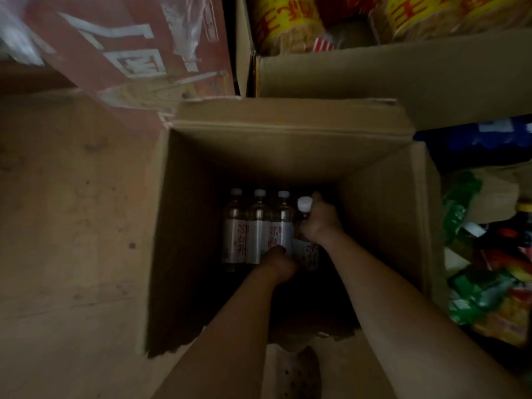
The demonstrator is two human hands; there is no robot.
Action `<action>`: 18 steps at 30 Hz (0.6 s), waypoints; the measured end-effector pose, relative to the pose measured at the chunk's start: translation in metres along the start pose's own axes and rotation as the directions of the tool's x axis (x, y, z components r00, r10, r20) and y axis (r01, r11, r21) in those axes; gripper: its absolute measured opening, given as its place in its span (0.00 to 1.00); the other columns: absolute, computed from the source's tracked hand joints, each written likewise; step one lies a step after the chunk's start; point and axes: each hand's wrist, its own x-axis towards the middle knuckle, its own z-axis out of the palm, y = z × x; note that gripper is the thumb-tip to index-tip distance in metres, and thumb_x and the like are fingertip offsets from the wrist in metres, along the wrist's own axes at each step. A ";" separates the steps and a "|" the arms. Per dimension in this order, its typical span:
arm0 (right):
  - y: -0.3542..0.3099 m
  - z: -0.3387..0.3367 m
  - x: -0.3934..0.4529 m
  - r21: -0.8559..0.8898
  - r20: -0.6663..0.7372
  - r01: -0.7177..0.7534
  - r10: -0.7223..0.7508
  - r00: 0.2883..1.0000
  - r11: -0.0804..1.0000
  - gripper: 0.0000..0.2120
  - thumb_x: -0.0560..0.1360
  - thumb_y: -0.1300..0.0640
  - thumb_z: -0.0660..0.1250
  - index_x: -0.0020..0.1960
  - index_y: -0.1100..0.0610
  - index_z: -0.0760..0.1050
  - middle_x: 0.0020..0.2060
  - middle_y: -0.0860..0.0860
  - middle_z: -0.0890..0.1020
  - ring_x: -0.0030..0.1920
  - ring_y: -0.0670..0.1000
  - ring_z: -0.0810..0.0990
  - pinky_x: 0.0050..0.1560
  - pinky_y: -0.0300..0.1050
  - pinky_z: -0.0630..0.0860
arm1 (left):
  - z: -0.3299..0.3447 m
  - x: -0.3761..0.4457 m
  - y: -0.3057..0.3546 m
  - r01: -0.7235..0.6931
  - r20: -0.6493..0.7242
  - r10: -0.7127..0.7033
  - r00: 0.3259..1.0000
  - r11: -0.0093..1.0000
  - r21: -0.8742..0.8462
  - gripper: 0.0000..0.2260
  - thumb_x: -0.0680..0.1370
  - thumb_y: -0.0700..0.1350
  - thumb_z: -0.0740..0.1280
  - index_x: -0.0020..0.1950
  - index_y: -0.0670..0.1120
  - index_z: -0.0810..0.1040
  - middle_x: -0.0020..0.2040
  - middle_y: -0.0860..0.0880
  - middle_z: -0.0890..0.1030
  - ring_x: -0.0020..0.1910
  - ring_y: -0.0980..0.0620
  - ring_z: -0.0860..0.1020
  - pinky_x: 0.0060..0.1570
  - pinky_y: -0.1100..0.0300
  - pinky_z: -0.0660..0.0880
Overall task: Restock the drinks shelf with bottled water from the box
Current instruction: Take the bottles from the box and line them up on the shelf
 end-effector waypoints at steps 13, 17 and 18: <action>-0.137 -0.230 -0.228 0.228 -0.266 0.419 -0.358 0.895 0.879 0.26 0.57 0.52 0.80 0.51 0.54 0.75 0.46 0.48 0.82 0.47 0.48 0.81 0.49 0.51 0.80 | -0.063 -0.215 0.092 -0.503 -0.347 0.518 0.782 0.853 0.140 0.31 0.63 0.44 0.80 0.63 0.50 0.73 0.55 0.55 0.79 0.55 0.56 0.77 0.54 0.58 0.75; -0.160 -0.322 -0.314 0.285 -0.438 0.506 -0.360 0.824 0.814 0.25 0.52 0.41 0.76 0.44 0.51 0.79 0.40 0.46 0.84 0.42 0.44 0.83 0.45 0.51 0.82 | -0.068 -0.318 0.150 -0.646 -0.199 0.662 0.723 0.749 0.145 0.27 0.61 0.50 0.80 0.59 0.53 0.78 0.51 0.58 0.83 0.52 0.59 0.80 0.54 0.57 0.78; -0.164 -0.344 -0.338 0.283 -0.471 0.518 -0.353 0.808 0.807 0.26 0.52 0.39 0.77 0.46 0.51 0.80 0.42 0.45 0.84 0.43 0.44 0.83 0.45 0.50 0.81 | -0.065 -0.342 0.165 -0.675 -0.156 0.693 0.704 0.721 0.156 0.28 0.61 0.51 0.80 0.59 0.53 0.78 0.51 0.58 0.83 0.51 0.60 0.81 0.55 0.55 0.78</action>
